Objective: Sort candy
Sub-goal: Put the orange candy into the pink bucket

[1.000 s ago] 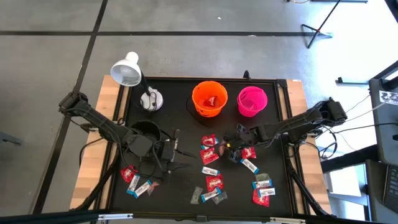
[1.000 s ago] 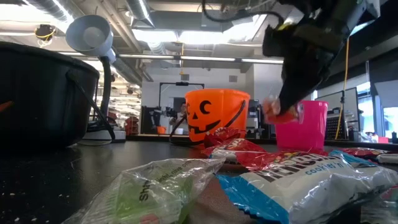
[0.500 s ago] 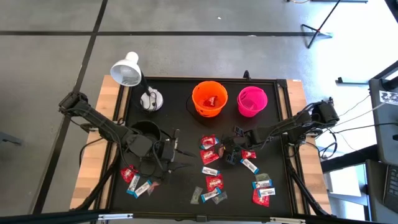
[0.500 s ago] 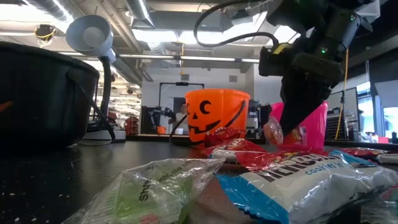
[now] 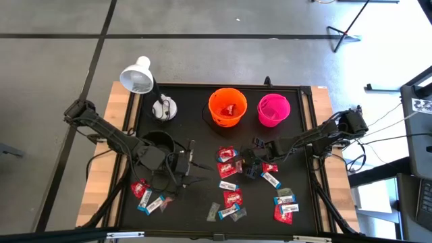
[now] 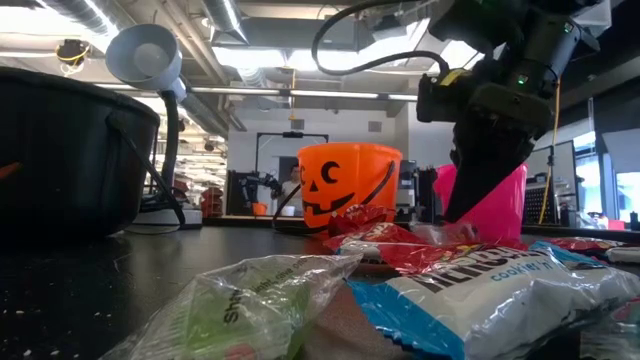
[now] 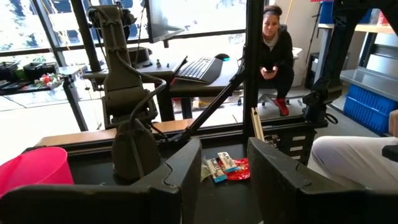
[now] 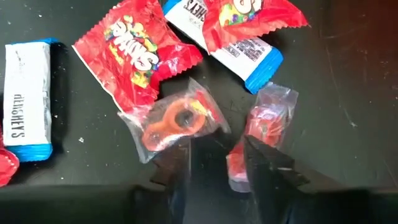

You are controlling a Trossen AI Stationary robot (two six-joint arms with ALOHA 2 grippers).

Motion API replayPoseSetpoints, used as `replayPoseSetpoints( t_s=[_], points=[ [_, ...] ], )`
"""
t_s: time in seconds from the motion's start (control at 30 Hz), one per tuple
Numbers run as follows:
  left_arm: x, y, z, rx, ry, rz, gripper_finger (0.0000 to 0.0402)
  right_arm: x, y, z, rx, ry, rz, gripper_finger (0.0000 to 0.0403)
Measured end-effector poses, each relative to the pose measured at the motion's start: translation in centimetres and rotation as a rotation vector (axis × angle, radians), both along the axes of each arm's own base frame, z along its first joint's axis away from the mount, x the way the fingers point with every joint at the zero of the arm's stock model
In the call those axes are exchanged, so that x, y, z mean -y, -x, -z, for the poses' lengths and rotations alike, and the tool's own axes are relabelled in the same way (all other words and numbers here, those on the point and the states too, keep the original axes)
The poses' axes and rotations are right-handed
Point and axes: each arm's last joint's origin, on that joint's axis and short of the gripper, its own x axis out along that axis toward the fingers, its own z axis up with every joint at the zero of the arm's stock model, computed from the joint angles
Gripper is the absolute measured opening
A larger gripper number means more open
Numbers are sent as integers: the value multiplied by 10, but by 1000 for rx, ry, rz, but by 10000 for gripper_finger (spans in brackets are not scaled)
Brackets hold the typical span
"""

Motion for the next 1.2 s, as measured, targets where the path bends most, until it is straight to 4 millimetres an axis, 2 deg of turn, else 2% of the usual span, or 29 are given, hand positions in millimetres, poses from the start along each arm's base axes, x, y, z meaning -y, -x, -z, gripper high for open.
replayPoseSetpoints(
  t_s=[0.2, 0.37, 0.67, 1.2],
  points=[
    [0, 0, 0, 0, 0, 0, 121, 2, 7, 3, -82, 28, 5, 166],
    [0, 0, 0, 0, 0, 0, 121, 5, 9, 4, -93, 105, 39, 152],
    [0, 0, 0, 0, 1, 0, 121, 6, 13, 2, -115, 130, 35, 117],
    [0, 0, 0, -1, 2, 1, 121, 10, 17, 2, -152, 240, -10, 113]
  ],
)
